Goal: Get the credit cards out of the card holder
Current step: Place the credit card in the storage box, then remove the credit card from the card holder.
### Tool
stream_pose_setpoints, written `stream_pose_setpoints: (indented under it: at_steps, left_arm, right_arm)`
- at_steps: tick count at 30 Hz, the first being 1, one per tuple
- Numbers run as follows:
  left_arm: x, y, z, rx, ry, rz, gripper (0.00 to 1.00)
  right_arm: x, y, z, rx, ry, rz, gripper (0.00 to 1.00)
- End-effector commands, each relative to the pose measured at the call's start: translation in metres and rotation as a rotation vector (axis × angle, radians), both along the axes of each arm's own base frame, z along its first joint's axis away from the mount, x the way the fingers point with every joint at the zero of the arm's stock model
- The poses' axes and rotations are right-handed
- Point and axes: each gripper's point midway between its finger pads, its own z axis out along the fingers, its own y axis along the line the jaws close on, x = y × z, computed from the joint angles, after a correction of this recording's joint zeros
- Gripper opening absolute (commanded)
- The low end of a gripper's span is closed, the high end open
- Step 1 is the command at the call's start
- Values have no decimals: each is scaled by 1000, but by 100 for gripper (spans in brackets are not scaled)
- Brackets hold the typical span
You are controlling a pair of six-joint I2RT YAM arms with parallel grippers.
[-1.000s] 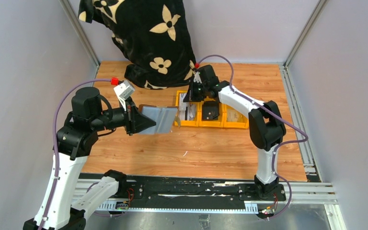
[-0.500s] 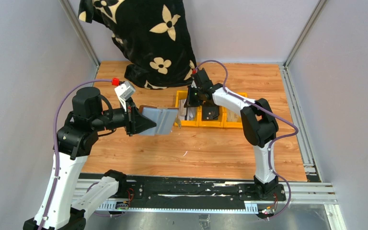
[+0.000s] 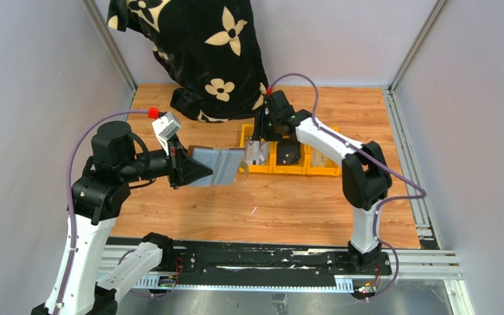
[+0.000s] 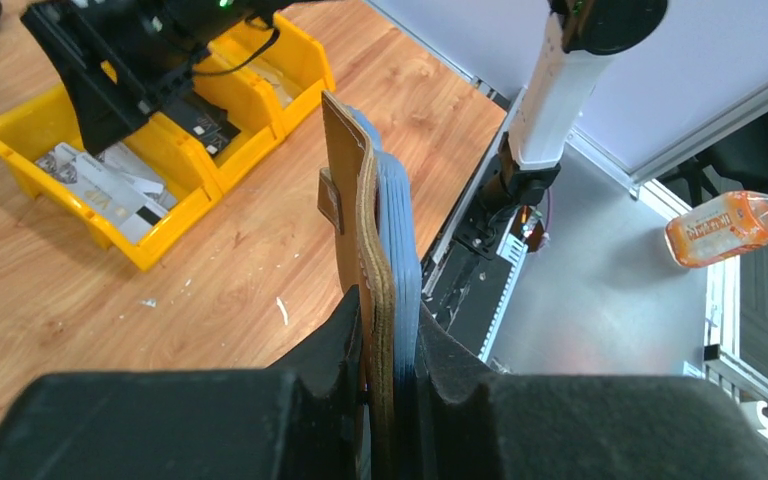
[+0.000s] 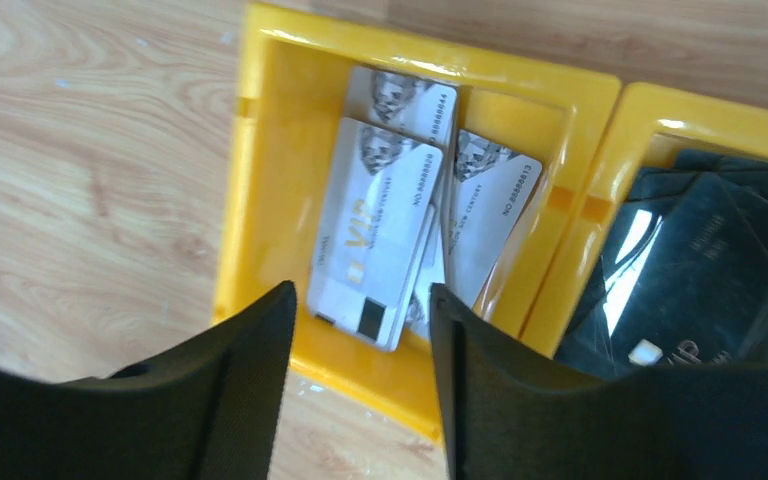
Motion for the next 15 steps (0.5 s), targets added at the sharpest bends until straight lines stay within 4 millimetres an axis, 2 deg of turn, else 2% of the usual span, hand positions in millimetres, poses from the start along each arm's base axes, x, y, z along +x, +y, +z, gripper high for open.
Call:
stream_pose_setpoints:
  at_steps: [1,3,5,8,12,15]
  left_arm:
    - [-6,-2,11,-25,-33,-32,0]
    - [-8,-3,10,-29,-29,-49,0]
    - [-13,-5,9,-36,-24,-73,0]
    - [-20,-7,8,-49,-8,-119,0]
    - [-31,-11,11,-74,9,-193,0]
    - [-34,-13,12,-83,24,-216,0]
  right_arm:
    - [-12,0,92,71,-176,35,59]
    - [-29,4,127,153,-220,102,63]
    - [-59,14,167,312,-259,222,70]
    - [-114,21,225,609,-306,401,74]
    - [-189,6,294,961,-453,581,78]
    - [-224,-4,308,1071,-441,653,79]
